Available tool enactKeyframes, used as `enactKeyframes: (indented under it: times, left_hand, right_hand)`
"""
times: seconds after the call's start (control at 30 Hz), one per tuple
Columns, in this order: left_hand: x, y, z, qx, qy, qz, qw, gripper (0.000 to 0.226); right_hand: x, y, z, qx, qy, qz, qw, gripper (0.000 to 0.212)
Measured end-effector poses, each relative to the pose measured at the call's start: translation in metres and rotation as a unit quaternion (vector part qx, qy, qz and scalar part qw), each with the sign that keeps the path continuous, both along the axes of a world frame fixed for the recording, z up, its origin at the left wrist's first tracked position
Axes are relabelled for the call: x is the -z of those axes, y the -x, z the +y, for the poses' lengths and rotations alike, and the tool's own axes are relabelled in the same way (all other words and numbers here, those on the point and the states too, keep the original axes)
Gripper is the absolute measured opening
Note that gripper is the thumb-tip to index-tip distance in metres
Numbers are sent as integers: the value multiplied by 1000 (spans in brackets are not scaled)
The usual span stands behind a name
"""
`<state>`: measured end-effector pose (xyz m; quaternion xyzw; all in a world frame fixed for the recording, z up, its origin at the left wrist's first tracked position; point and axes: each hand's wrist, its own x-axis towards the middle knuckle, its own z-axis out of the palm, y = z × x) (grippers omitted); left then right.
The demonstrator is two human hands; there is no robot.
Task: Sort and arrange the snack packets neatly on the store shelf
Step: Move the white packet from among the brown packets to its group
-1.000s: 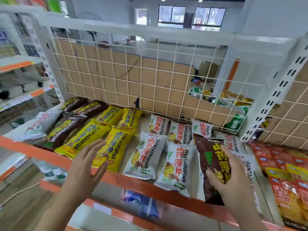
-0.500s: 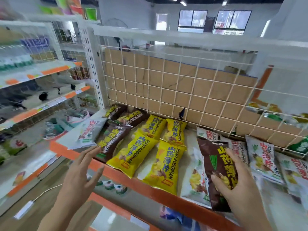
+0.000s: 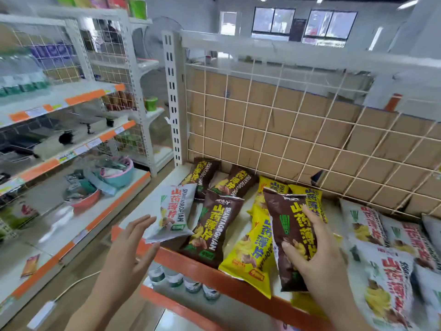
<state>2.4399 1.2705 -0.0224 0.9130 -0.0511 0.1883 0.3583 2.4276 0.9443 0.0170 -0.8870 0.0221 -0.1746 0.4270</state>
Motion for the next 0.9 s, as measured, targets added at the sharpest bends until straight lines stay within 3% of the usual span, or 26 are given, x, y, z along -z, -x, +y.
enactKeyframes:
  times: [0.13, 0.27, 0.4, 0.5, 0.67, 0.9]
  left_hand:
    - [5, -24, -11, -19, 30, 36, 999, 52]
    - [5, -55, -27, -34, 90, 98, 991, 71]
    - [7, -89, -34, -76, 70, 168, 980, 89]
    - [13, -106, -36, -101, -15, 207, 973, 98]
    - [17, -113, -33, -100, -50, 223, 968, 96]
    - [15, -119, -14, -48, 36, 207, 977, 85]
  right_hand:
    - [-3, -14, 15, -25, 9, 1, 1000, 73]
    - [-2, -32, 18, -36, 20, 2, 999, 73]
    - [-3, -49, 18, -43, 5, -8, 999, 72]
    - [1, -59, 15, -45, -2, -6, 999, 73]
    - [5, -70, 20, -46, 2, 9, 999, 72]
    - [3, -77, 45, -8, -1, 5, 1000, 73]
